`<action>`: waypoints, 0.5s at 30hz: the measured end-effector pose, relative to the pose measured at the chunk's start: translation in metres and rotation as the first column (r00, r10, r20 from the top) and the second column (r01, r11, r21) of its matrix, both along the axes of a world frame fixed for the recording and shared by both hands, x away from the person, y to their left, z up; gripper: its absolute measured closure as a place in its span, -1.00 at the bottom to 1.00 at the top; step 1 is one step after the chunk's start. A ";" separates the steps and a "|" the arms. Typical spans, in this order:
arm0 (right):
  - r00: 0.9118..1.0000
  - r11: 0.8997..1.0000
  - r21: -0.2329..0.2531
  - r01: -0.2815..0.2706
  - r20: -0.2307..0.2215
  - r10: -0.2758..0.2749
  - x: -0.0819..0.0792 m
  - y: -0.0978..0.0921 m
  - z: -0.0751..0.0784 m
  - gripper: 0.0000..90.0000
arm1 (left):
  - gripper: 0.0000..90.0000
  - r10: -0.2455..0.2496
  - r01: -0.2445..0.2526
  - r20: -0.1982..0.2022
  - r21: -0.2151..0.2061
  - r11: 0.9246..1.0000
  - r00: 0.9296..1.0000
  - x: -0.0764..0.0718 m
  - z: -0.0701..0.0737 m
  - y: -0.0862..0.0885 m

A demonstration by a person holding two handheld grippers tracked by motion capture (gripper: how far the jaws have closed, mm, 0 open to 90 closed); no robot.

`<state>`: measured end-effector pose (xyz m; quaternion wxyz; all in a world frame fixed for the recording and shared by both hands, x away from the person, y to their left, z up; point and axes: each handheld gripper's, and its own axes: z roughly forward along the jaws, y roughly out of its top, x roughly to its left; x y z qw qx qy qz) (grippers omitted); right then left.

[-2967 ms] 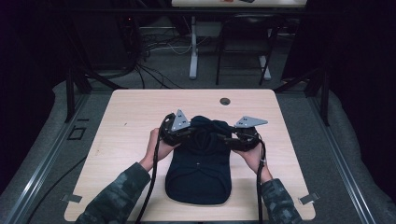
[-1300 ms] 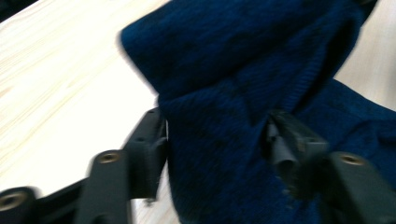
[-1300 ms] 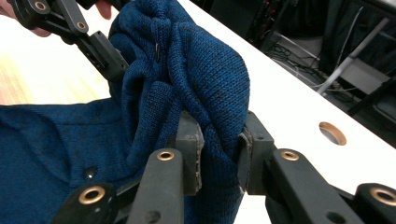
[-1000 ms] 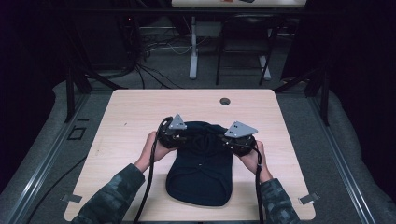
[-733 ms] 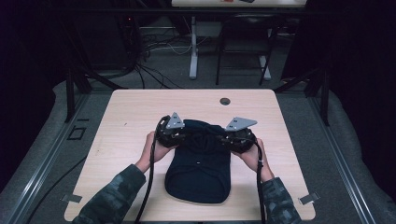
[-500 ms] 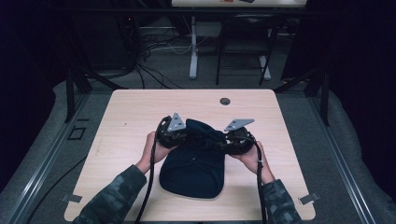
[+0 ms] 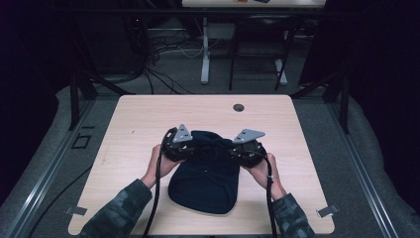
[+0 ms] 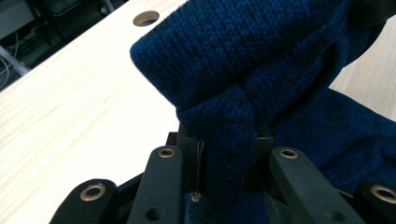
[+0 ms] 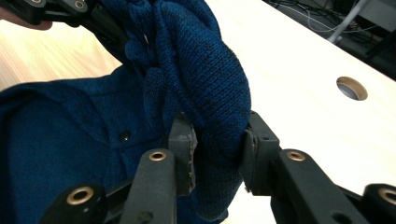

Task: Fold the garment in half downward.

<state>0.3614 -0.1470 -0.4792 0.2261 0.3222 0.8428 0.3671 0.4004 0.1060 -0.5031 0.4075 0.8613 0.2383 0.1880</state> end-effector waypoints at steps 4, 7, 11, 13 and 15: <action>1.000 1.000 -0.025 -0.006 -0.001 0.006 -0.003 0.007 0.001 0.52 | 0.64 0.018 -0.018 -0.020 -0.015 1.000 1.000 -0.002 -0.009 0.004; 1.000 0.999 -0.033 -0.022 -0.019 0.022 -0.005 0.010 0.000 0.50 | 0.62 0.018 -0.019 -0.029 -0.018 1.000 0.999 -0.003 -0.014 0.007; 0.999 0.999 -0.016 -0.031 -0.045 0.030 -0.008 0.011 -0.003 0.49 | 0.64 0.021 -0.022 -0.037 -0.026 0.999 0.999 -0.004 -0.018 0.009; 0.998 1.000 -0.008 -0.029 -0.059 0.028 -0.010 0.012 -0.005 0.49 | 0.64 0.024 -0.025 -0.045 -0.028 0.999 0.999 -0.004 -0.020 0.009; 0.996 0.999 -0.006 -0.038 -0.076 0.037 -0.011 0.012 -0.007 0.49 | 0.65 0.028 -0.029 -0.050 -0.028 0.999 0.998 -0.004 -0.021 0.008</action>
